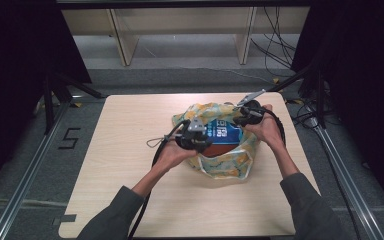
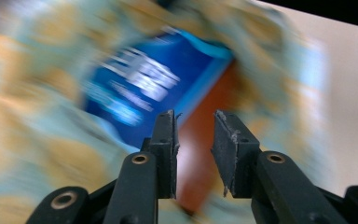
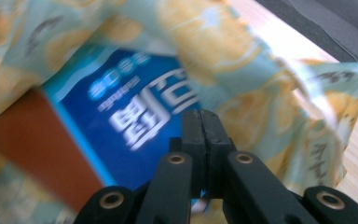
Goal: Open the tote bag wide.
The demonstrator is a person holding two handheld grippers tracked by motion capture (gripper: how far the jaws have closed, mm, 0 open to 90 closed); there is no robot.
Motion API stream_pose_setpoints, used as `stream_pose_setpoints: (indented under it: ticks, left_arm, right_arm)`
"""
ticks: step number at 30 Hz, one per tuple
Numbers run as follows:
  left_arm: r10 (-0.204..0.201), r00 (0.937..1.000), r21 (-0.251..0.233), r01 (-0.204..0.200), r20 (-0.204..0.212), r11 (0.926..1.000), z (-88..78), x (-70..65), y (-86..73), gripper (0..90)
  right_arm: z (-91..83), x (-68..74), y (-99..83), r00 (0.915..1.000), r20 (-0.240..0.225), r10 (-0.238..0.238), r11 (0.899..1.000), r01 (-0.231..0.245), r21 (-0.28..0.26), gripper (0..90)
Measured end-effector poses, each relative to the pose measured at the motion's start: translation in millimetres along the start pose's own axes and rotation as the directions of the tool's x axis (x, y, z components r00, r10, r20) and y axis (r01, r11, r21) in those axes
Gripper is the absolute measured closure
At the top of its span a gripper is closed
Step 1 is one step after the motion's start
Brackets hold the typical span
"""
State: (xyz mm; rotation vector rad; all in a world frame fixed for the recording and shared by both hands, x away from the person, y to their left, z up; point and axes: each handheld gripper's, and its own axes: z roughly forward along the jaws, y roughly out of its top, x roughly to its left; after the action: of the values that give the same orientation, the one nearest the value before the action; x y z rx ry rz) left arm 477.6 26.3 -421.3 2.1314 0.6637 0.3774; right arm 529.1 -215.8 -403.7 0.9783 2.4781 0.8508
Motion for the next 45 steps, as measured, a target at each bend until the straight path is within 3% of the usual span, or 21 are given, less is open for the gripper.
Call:
stream_pose_setpoints:
  ticks: [4, 5, 6, 10, 12, 13, 14, 16, 18, 19, 24, 25, 28, 31, 33, 34, 37, 40, 42, 43, 45]
  left_arm:
    - [-0.046, 0.9981, -0.008, 0.046, -0.041, 0.9989, 6.2, 18.4, 6.0, 68.5]
    - [-0.103, 0.9942, -0.035, 0.102, -0.032, 0.9942, 7.9, 25.7, 6.1, 68.4]
    - [-0.119, 0.9925, -0.039, 0.117, -0.028, 0.9923, 7.3, 26.7, 5.5, 68.2]
    - [-0.131, 0.9912, -0.042, 0.132, 0.012, 0.9904, 2.5, 24.4, 4.2, 65.6]
    - [-0.125, 0.9918, -0.05, 0.126, 0.027, 0.9907, -0.7, 21.3, 4.3, 65.4]
    - [-0.089, 0.9955, -0.053, 0.09, 0.033, 0.9945, -8.9, 12.0, 4.2, 64.9]
    - [-0.089, 0.9955, -0.053, 0.09, 0.033, 0.9945, -8.9, 12.0, 4.2, 64.6]
    - [-0.068, 0.9937, -0.047, 0.072, 0.089, 0.9963, -19.3, -4.0, -1.1, 64.2]
    - [-0.049, 0.9949, -0.035, 0.052, 0.089, 0.998, -22.1, -10.0, -3.8, 64.0]
    - [-0.018, 0.9947, -0.027, 0.02, 0.101, 0.9994, -27.2, -20.4, -9.6, 63.7]
    - [-0.003, 0.9938, -0.044, 0.008, 0.111, 0.999, -41.4, -32.9, -19.3, 62.4]
    - [0.007, 0.9939, -0.06, -0.001, 0.11, 0.9982, -51.1, -36.4, -24.2, 61.9]
    - [0.002, 0.9948, -0.076, 0.006, 0.102, 0.9971, -61.2, -39.3, -29.7, 60.0]
    - [-0.041, 0.994, -0.11, 0.052, 0.102, 0.9926, -79.6, -42.8, -41.3, 54.5]
    - [-0.059, 0.9934, -0.132, 0.072, 0.098, 0.9886, -85.3, -44.0, -47.5, 51.2]
    - [-0.083, 0.9913, -0.143, 0.097, 0.102, 0.9849, -87.0, -46.3, -51.2, 50.1]
    - [-0.066, 0.9948, -0.129, 0.076, 0.077, 0.9888, -91.6, -48.4, -59.5, 46.4]
    - [-0.085, 0.9944, -0.13, 0.092, 0.063, 0.9872, -93.3, -47.8, -66.7, 43.9]
    - [-0.082, 0.9947, -0.118, 0.089, 0.062, 0.989, -94.5, -46.8, -68.1, 42.7]
    - [-0.102, 0.9934, -0.117, 0.108, 0.053, 0.9873, -95.0, -46.7, -71.6, 42.2]
    - [-0.087, 0.9952, -0.122, 0.092, 0.046, 0.9883, -94.7, -45.1, -74.7, 41.1]
  right_arm:
    - [-3.4, 5.0, -8.4, 0.9999, -0.006, -0.009, 1.0, 0.009, -0.008, 90.0]
    - [-8.5, 3.4, -14.7, 0.9999, -0.009, -0.007, 1.0, 0.007, -0.011, 89.9]
    - [-10.7, 3.0, -18.1, 0.9999, -0.01, 0.003, 0.999, -0.003, -0.031, 89.9]
    - [-25.3, 0.8, -28.1, 0.9992, -0.009, 0.038, 0.998, -0.038, -0.049, 89.4]
    - [-32.4, 0.2, -32.0, 0.9987, -0.011, 0.051, 0.996, -0.051, -0.07, 89.3]
    - [-35.5, -1.3, -33.8, 0.9996, -0.012, 0.025, 0.996, -0.026, -0.089, 88.9]
    - [-38.6, -0.7, -35.9, 0.9995, -0.008, 0.03, 0.995, -0.031, -0.098, 88.8]
    - [-44.2, 0.1, -40.4, 0.9996, 0.004, 0.028, 0.994, -0.028, -0.103, 88.0]
    - [-48.0, 0.4, -42.1, 0.9995, -0.002, 0.031, 0.995, -0.031, -0.097, 87.6]
    - [-53.8, 1.4, -45.8, 0.9991, 0.001, 0.042, 0.993, -0.042, -0.109, 86.1]
    - [-65.2, 4.5, -53.3, 0.9976, 0.007, 0.069, 0.992, -0.067, -0.111, 81.4]
    - [-68.2, 6.1, -57.5, 0.9972, 0.018, 0.073, 0.988, -0.069, -0.137, 78.5]
    - [-72.4, 6.4, -61.6, 0.9967, 0.013, 0.08, 0.986, -0.077, -0.148, 76.1]
    - [-79.4, 7.4, -71.5, 0.9955, 0.019, 0.092, 0.979, -0.087, -0.184, 71.4]
    - [-82.5, 11.5, -77.0, 0.9919, 0.012, 0.126, 0.975, -0.122, -0.183, 68.8]
    - [-82.5, 11.0, -79.5, 0.9936, 0.016, 0.112, 0.975, -0.106, -0.197, 67.9]
    - [-84.1, 16.7, -85.0, 0.9921, 0.011, 0.125, 0.975, -0.121, -0.187, 64.8]
    - [-85.8, 20.5, -87.4, 0.9907, 0.002, 0.136, 0.975, -0.134, -0.175, 62.6]
    - [-84.4, 19.2, -88.7, 0.9933, 0.014, 0.114, 0.975, -0.109, -0.195, 61.9]
    - [-84.4, 22.2, -90.3, 0.992, 0.007, 0.126, 0.975, -0.123, -0.187, 60.6]
    - [-84.5, 24.4, -91.5, 0.9911, 0.003, 0.133, 0.975, -0.131, -0.18, 59.5]
